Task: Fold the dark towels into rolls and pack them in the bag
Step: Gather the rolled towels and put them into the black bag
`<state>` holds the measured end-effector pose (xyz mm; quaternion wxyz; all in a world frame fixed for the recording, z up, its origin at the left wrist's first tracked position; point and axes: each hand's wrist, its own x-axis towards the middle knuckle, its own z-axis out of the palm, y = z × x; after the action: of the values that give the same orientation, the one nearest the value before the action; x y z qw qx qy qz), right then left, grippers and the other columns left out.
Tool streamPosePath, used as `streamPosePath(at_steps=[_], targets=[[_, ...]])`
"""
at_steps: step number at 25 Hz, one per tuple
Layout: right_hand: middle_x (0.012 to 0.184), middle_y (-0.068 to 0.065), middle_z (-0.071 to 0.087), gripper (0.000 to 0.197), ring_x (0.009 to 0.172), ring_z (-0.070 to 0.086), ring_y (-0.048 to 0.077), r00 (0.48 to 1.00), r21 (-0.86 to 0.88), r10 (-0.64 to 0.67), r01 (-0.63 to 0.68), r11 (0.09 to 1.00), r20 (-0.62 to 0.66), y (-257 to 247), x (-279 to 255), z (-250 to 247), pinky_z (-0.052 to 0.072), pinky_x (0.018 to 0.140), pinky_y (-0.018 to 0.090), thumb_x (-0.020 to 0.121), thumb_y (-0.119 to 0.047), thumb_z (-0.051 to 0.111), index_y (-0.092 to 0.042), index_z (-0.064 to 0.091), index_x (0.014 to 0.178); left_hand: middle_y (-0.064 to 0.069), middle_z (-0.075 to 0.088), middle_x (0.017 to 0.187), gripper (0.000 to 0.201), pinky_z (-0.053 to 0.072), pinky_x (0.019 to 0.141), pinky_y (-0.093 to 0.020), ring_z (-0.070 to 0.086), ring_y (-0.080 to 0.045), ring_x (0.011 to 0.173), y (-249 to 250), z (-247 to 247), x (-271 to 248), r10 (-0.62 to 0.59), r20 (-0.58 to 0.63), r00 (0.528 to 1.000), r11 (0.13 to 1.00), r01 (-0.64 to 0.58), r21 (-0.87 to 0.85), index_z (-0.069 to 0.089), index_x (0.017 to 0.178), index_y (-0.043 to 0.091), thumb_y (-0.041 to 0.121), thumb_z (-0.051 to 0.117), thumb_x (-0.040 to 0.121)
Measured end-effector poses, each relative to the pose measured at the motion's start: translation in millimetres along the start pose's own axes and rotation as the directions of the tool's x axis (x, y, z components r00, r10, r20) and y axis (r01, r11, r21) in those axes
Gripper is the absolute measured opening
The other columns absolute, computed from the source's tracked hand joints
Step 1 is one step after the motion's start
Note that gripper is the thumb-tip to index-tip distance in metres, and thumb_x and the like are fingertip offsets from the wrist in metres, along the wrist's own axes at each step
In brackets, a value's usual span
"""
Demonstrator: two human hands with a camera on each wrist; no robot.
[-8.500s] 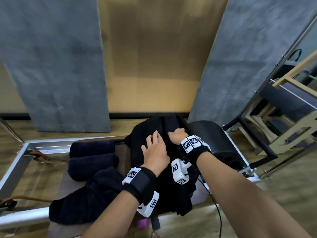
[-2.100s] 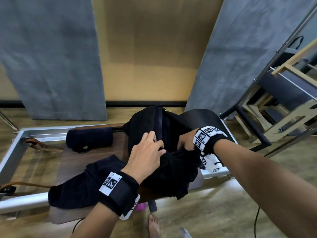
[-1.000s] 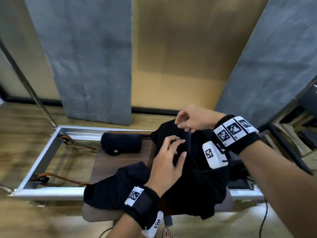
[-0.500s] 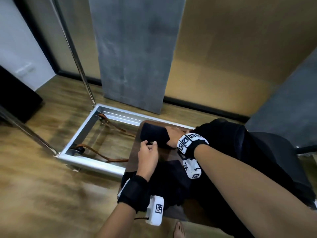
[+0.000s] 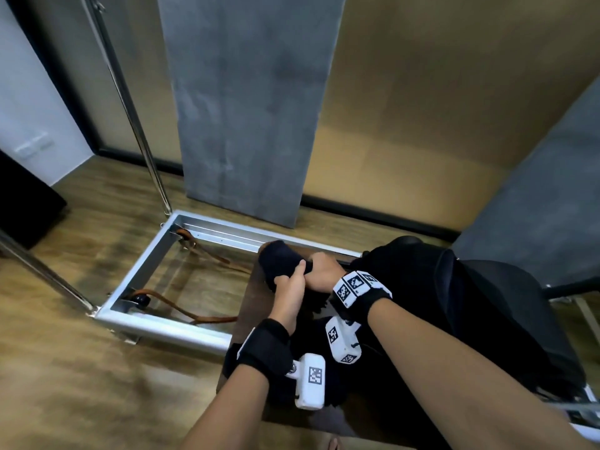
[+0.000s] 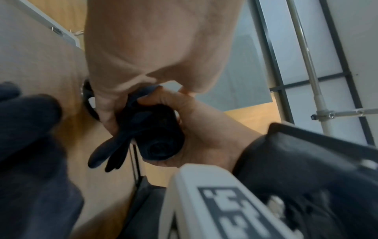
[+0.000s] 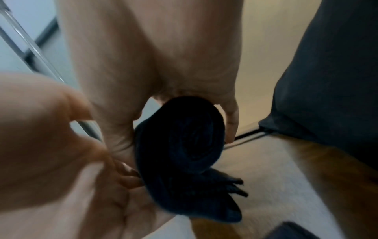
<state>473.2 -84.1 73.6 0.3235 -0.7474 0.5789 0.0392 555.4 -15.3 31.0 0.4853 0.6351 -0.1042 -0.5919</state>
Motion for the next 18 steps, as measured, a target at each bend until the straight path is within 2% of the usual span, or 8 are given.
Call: streamPosePath(at_steps=[3, 6, 9, 11, 13, 15, 16, 18], targets=[[0.076, 0.005, 0.069, 0.028, 0.076, 0.068, 0.024, 0.997, 0.153, -0.064, 0.071, 0.986, -0.052, -14.4, -26.2, -28.4, 0.050, 0.063, 0.032, 0.081, -0.036, 0.073, -0.011, 0.063, 0.074, -0.018, 0.073, 0.121, 0.090, 0.061, 0.094, -0.058, 0.075, -0.036, 0.105, 22.7, 2.2, -17.5, 0.072, -0.020, 0.997, 0.973, -0.075, -0.217, 0.052, 0.142, 0.007, 0.055, 0.082, 0.072], [0.067, -0.002, 0.067, 0.031, 0.065, 0.066, 0.014, 0.983, 0.260, -0.142, 0.167, 0.951, -0.114, -18.6, -64.2, -54.4, 0.051, 0.062, 0.035, 0.068, -0.039, 0.081, -0.011, 0.067, 0.070, -0.015, 0.078, 0.114, 0.089, 0.061, 0.094, -0.057, 0.077, -0.034, 0.102, 45.1, 6.2, -39.3, 0.147, -0.001, 0.989, 0.940, -0.140, -0.311, 0.065, 0.133, 0.011, 0.060, 0.088, 0.062], [0.085, -0.015, 0.067, 0.033, 0.078, 0.062, -0.003, 0.955, 0.197, -0.196, 0.240, 0.950, -0.221, -8.0, -108.9, -73.4, 0.046, 0.068, 0.024, 0.064, -0.049, 0.089, -0.024, 0.069, 0.074, -0.020, 0.074, 0.124, 0.094, 0.057, 0.102, -0.059, 0.074, -0.039, 0.112, 60.0, 17.3, -66.7, 0.142, 0.120, 0.982, 0.910, -0.082, -0.406, 0.068, 0.133, 0.011, 0.065, 0.090, 0.060], [0.113, -0.010, 0.060, 0.046, 0.102, 0.059, 0.002, 0.946, 0.189, -0.194, 0.247, 0.951, -0.261, 5.6, -134.6, -81.7, 0.044, 0.082, 0.023, 0.068, -0.055, 0.090, -0.024, 0.065, 0.090, -0.022, 0.071, 0.129, 0.093, 0.053, 0.105, -0.062, 0.070, -0.043, 0.119, 63.2, 32.0, -87.5, 0.157, 0.225, 0.962, 0.897, -0.044, -0.439, 0.070, 0.132, 0.007, 0.065, 0.090, 0.062], [0.113, -0.007, 0.067, 0.062, 0.099, 0.068, 0.004, 0.956, 0.354, -0.132, 0.222, 0.909, -0.261, 20.6, -158.2, -86.7, 0.055, 0.082, 0.023, 0.071, -0.058, 0.089, -0.020, 0.057, 0.108, -0.021, 0.072, 0.118, 0.094, 0.052, 0.106, -0.060, 0.071, -0.042, 0.115, 62.9, 50.3, -108.1, 0.168, 0.292, 0.941, 0.893, -0.020, -0.450, 0.069, 0.134, 0.004, 0.065, 0.088, 0.066], [0.116, -0.004, 0.073, 0.068, 0.097, 0.073, 0.001, 0.968, 0.573, -0.090, 0.212, 0.791, -0.234, 33.6, -178.6, -90.9, 0.061, 0.087, 0.025, 0.080, -0.053, 0.085, -0.023, 0.046, 0.127, -0.019, 0.069, 0.111, 0.090, 0.054, 0.102, -0.059, 0.072, -0.040, 0.106, 59.2, 69.3, -123.6, 0.174, 0.337, 0.925, 0.888, 0.000, -0.459, 0.068, 0.135, 0.005, 0.064, 0.084, 0.069], [0.123, -0.007, 0.072, 0.070, 0.103, 0.072, -0.002, 0.970, 0.644, -0.092, 0.218, 0.733, -0.223, 40.9, -189.0, -94.9, 0.060, 0.091, 0.025, 0.087, -0.050, 0.080, -0.030, 0.038, 0.139, -0.018, 0.071, 0.113, 0.086, 0.056, 0.100, -0.059, 0.073, -0.040, 0.107, 54.7, 80.1, -131.4, 0.173, 0.363, 0.916, 0.894, 0.009, -0.449, 0.069, 0.134, 0.008, 0.065, 0.083, 0.071], [0.133, -0.030, 0.062, 0.080, 0.118, 0.060, -0.014, 0.969, 0.686, -0.145, 0.244, 0.686, -0.200, 56.6, -211.1, -105.1, 0.054, 0.095, 0.013, 0.100, -0.043, 0.067, -0.053, 0.011, 0.157, -0.015, 0.075, 0.122, 0.073, 0.061, 0.093, -0.054, 0.074, -0.039, 0.112, 42.2, 100.6, -146.0, 0.168, 0.455, 0.874, 0.915, 0.033, -0.402, 0.074, 0.129, 0.018, 0.067, 0.078, 0.076]])
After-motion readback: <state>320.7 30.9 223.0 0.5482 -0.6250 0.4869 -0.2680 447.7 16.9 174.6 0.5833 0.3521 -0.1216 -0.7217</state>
